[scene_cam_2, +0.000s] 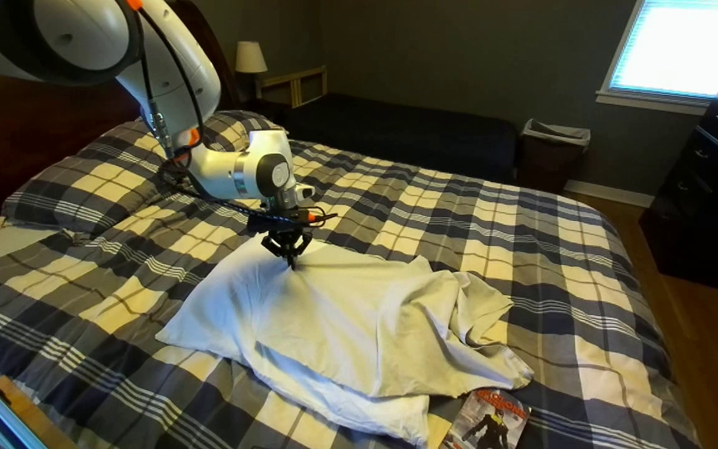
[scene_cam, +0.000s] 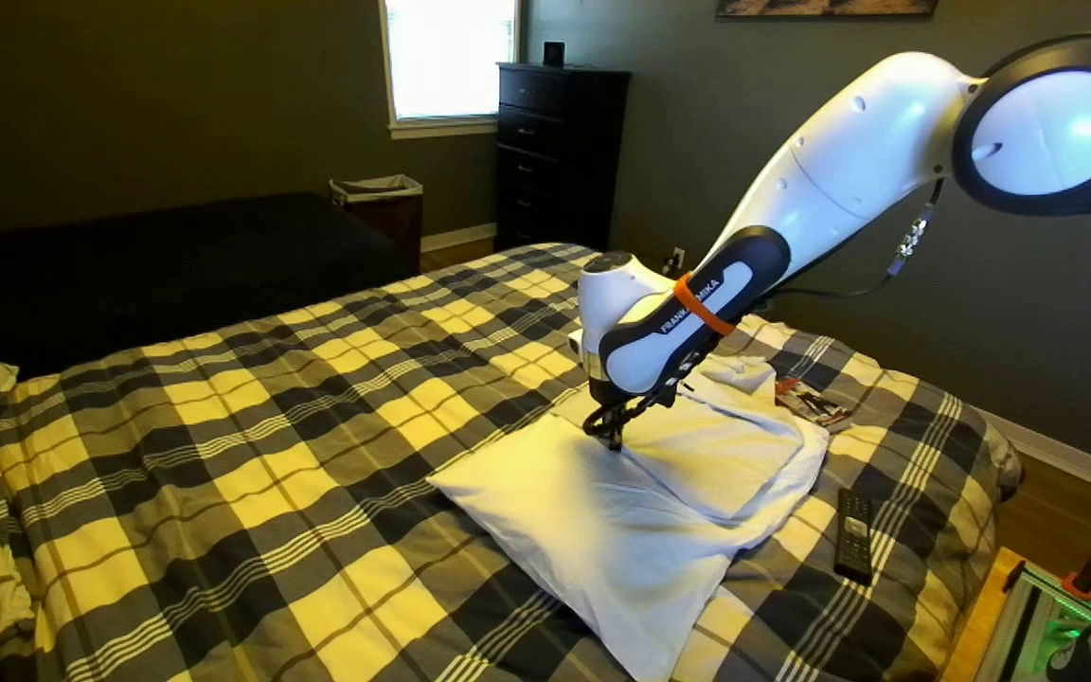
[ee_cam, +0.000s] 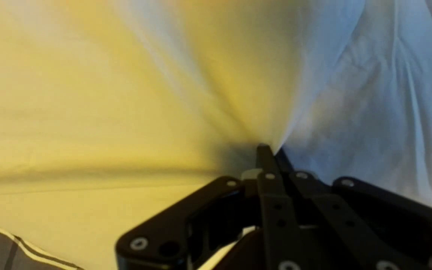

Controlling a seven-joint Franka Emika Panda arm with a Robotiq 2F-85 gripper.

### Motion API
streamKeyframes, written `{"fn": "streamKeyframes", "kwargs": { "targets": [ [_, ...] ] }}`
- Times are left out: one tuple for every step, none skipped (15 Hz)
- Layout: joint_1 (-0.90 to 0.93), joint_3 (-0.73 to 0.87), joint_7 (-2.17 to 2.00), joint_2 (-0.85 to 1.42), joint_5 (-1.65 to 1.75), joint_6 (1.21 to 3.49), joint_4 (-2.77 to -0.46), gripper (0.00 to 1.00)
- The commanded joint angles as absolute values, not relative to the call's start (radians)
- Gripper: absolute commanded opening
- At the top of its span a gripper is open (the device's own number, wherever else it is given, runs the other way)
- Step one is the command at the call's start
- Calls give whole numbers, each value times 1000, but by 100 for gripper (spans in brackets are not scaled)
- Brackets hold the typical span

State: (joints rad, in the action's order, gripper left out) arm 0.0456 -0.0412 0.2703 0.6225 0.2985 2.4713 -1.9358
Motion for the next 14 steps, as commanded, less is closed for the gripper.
{"fn": "streamKeyframes", "kwargs": {
  "targets": [
    [26,-90,349,581,263,2458,-1982,0],
    [28,-87,346,581,264,2466,-1979,0],
    [24,-85,344,581,260,2471,-1973,0],
    [45,-67,316,605,280,2470,-1948,1],
    [44,-67,317,602,279,2470,-1948,1],
    [42,-67,319,600,278,2470,-1948,1],
    [41,-68,320,599,277,2470,-1948,1],
    [40,-68,321,599,277,2470,-1948,1],
    [40,-68,321,599,276,2470,-1948,0],
    [58,-55,295,588,297,2484,-1966,0],
    [72,-52,279,582,308,2483,-1973,0],
    [87,-53,269,574,318,2481,-1984,0],
    [99,-53,258,568,328,2480,-1990,0],
    [109,-58,247,563,331,2479,-1998,0]
  ]
}}
